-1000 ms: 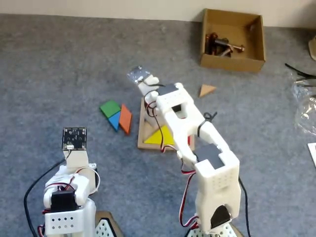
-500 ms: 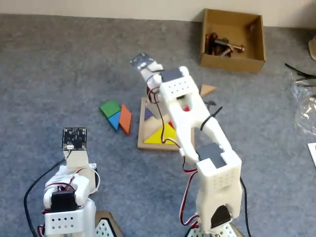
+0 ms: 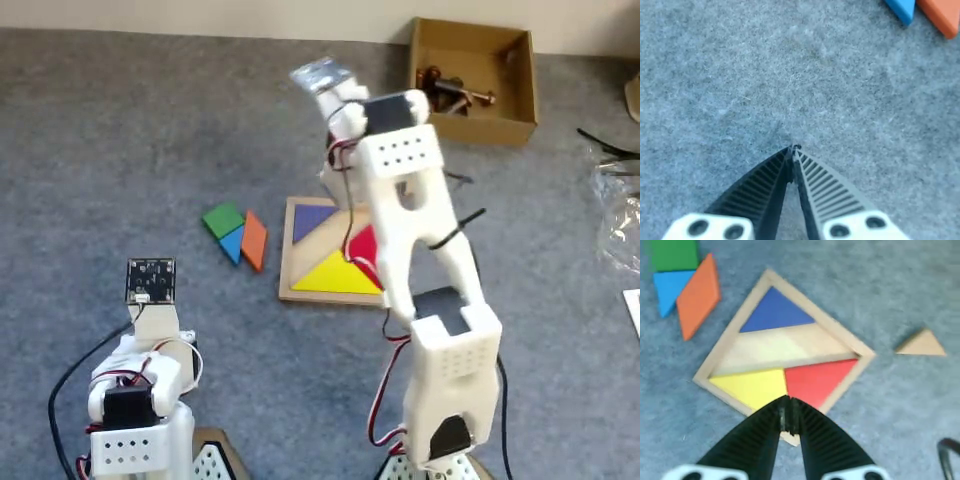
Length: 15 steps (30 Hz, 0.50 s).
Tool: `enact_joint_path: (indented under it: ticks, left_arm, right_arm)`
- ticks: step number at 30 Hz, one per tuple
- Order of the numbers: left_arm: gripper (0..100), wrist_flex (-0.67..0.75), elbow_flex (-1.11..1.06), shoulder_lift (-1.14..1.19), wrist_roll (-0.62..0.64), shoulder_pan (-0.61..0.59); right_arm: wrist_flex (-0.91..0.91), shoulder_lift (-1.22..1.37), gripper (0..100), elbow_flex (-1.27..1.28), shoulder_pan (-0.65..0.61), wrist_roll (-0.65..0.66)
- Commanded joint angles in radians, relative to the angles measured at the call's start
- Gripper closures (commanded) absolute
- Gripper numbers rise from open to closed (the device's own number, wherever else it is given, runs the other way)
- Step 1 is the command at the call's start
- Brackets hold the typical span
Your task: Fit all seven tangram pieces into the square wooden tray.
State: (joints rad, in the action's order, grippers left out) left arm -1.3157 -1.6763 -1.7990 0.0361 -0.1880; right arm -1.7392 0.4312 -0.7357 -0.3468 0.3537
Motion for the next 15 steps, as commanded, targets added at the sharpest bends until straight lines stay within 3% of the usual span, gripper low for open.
enact_joint_path:
  ticks: [1,7,15]
  left_arm:
    - [100,-0.008,-0.021,0.007,0.002,-0.008]
    - [100,-0.008,-0.021,0.007,0.002,-0.008]
    - [100,-0.008,-0.021,0.007,0.002,-0.008]
  right_arm:
    - [-0.024,-0.024,99.3,-0.068,0.058,-0.009]
    - [-0.024,-0.188,99.3,-0.044,0.102,-0.009]
    - [-0.021,-0.479,99.3,0.217,0.151,-0.002]
